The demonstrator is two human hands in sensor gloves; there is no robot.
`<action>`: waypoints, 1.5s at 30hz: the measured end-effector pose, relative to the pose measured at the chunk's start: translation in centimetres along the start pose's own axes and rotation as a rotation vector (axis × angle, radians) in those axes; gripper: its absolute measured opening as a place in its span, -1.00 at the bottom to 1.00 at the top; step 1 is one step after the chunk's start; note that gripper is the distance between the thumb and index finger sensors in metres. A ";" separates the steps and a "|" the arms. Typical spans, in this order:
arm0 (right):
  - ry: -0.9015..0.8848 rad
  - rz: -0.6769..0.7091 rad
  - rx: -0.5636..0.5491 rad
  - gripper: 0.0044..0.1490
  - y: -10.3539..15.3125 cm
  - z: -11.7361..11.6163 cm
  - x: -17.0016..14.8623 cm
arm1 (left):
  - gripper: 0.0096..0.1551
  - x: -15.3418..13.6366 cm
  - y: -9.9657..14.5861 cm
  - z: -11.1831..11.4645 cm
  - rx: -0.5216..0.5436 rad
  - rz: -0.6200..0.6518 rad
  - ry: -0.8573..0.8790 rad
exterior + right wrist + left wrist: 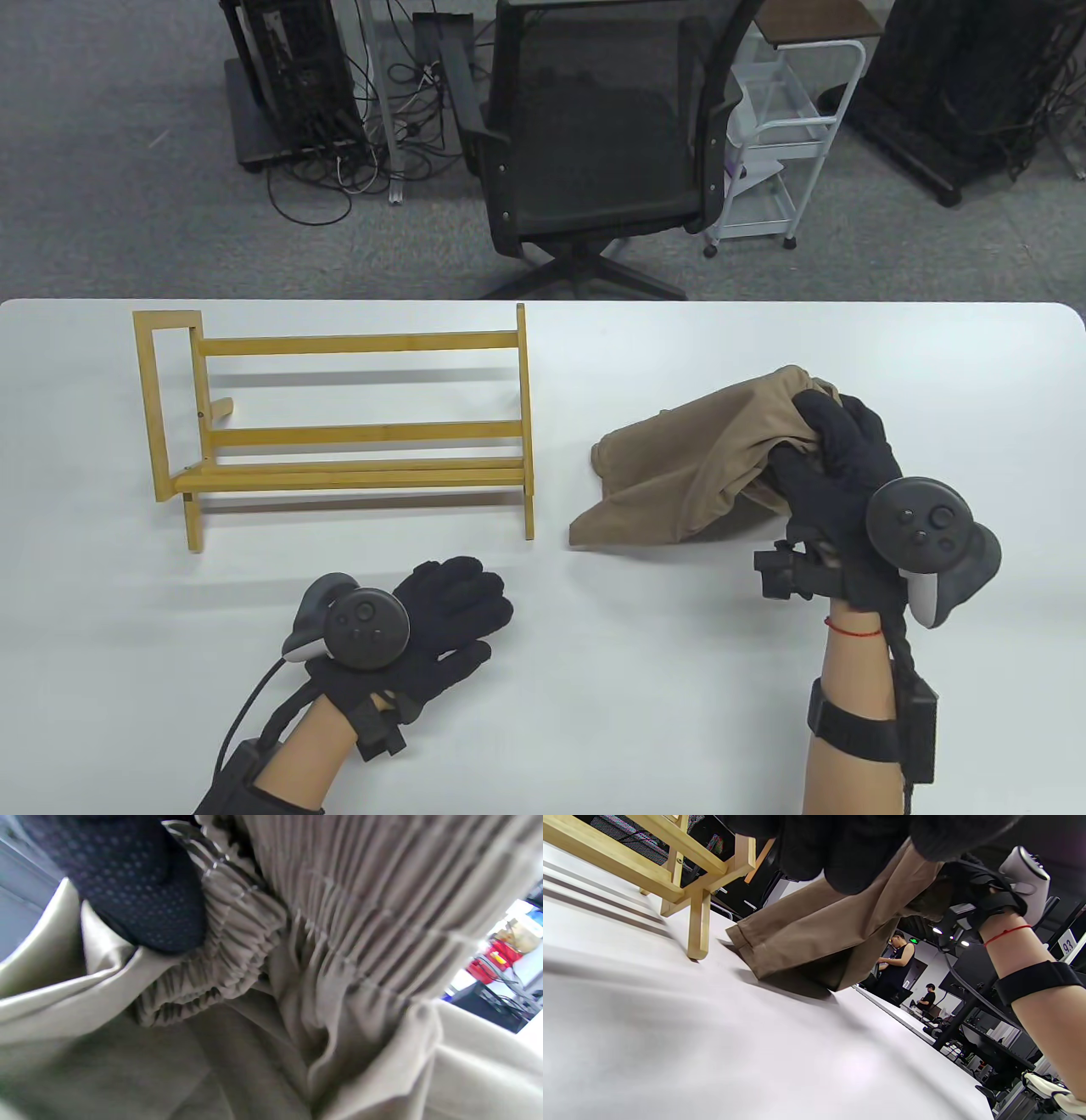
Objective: Hang shorts on book rack
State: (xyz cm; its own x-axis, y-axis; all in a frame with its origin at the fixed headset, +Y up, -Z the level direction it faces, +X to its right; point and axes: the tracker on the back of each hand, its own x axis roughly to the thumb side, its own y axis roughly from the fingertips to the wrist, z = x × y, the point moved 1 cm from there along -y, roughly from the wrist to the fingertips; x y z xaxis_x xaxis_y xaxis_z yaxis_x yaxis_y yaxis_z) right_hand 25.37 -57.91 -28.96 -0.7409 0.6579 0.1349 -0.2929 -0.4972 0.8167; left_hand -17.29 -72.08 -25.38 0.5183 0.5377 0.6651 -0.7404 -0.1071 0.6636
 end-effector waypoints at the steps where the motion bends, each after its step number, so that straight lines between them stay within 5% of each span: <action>1: -0.006 0.016 -0.010 -0.33 0.2 0.4 0.5 | -0.32 0.0 0.0 0.0 0.001 0.001 0.000; 22: -0.105 0.165 -0.126 -0.33 3.0 6.4 5.3 | -0.32 0.0 0.2 -0.1 0.013 0.007 -0.002; 45: -0.154 0.260 0.032 -0.32 4.2 6.6 8.4 | -0.32 -0.2 0.4 -0.7 0.046 -0.004 -0.001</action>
State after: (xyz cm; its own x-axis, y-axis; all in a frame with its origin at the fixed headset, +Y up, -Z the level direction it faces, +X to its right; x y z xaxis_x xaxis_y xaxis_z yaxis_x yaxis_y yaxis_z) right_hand 21.88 -50.74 -20.66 -0.6874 0.5901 0.4235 -0.0845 -0.6441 0.7603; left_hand -17.99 -71.62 -25.51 0.5218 0.5372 0.6626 -0.7179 -0.1431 0.6813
